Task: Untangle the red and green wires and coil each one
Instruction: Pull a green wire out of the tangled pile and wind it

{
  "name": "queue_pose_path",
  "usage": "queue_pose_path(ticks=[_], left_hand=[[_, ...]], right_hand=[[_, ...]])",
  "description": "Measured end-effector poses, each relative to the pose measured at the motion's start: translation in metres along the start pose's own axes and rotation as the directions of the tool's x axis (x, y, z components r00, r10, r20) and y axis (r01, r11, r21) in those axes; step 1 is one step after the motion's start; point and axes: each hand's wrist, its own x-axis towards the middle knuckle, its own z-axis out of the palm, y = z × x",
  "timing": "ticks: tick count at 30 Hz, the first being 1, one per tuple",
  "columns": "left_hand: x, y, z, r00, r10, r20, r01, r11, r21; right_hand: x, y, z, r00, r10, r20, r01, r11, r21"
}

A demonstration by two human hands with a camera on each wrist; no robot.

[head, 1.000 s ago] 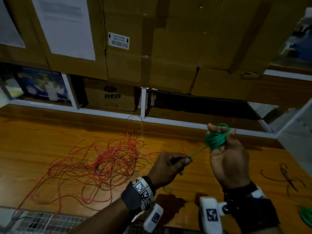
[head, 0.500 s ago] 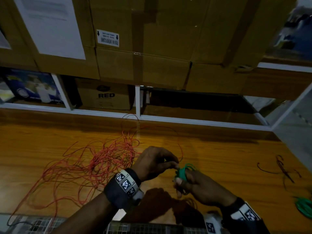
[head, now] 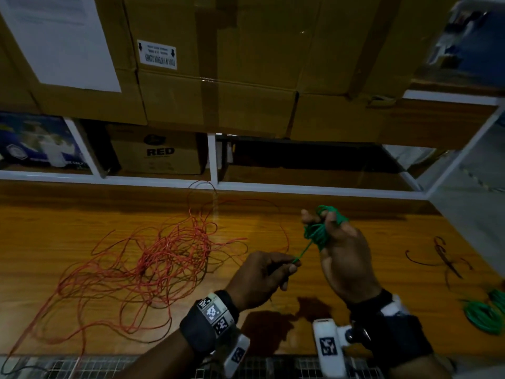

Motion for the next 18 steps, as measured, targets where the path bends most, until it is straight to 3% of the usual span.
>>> queue_pose_path(ticks=[1, 2, 3, 5, 6, 8, 10, 13, 16, 18], left_hand=[[-0.001, 0.004, -0.001, 1.000, -0.012, 0.016, 0.011, 0.998, 0.070], [-0.001, 0.009, -0.003, 1.000, -0.017, 0.022, 0.014, 0.991, 0.137], [0.000, 0.015, -0.006, 1.000, -0.015, 0.018, 0.012, 0.982, 0.188], [0.000, 0.024, -0.014, 1.000, 0.010, -0.010, -0.007, 0.973, 0.230], [0.000, 0.028, -0.018, 0.999, 0.024, -0.027, -0.018, 0.975, 0.223], [-0.001, 0.032, -0.026, 0.999, 0.031, -0.041, -0.026, 0.993, 0.115], [-0.003, 0.035, -0.030, 0.999, -0.003, -0.045, -0.003, 0.989, -0.145], [-0.003, 0.043, -0.026, 0.989, -0.146, -0.019, 0.114, 0.844, -0.525], [0.000, 0.050, -0.026, 0.971, -0.232, 0.051, 0.207, 0.721, -0.662], [0.002, 0.049, -0.030, 0.976, -0.191, 0.107, 0.214, 0.720, -0.660]], right_hand=[[0.002, 0.008, -0.003, 0.998, -0.069, 0.001, 0.067, 0.954, -0.292], [0.002, 0.014, -0.003, 0.992, -0.118, 0.045, 0.124, 0.852, -0.509], [0.002, 0.021, -0.006, 0.987, -0.122, 0.109, 0.163, 0.750, -0.641], [0.001, 0.032, -0.014, 0.967, -0.047, 0.249, 0.227, 0.598, -0.769], [-0.001, 0.036, -0.019, 0.952, 0.024, 0.304, 0.236, 0.572, -0.786], [-0.006, 0.035, -0.022, 0.913, 0.172, 0.370, 0.204, 0.593, -0.779], [-0.010, 0.025, -0.021, 0.853, 0.285, 0.437, 0.142, 0.678, -0.721], [-0.012, 0.008, -0.018, 0.775, 0.360, 0.519, 0.041, 0.792, -0.609], [-0.011, 0.004, -0.023, 0.757, 0.328, 0.566, 0.120, 0.781, -0.612], [-0.011, 0.002, -0.024, 0.762, 0.335, 0.554, 0.122, 0.766, -0.632]])
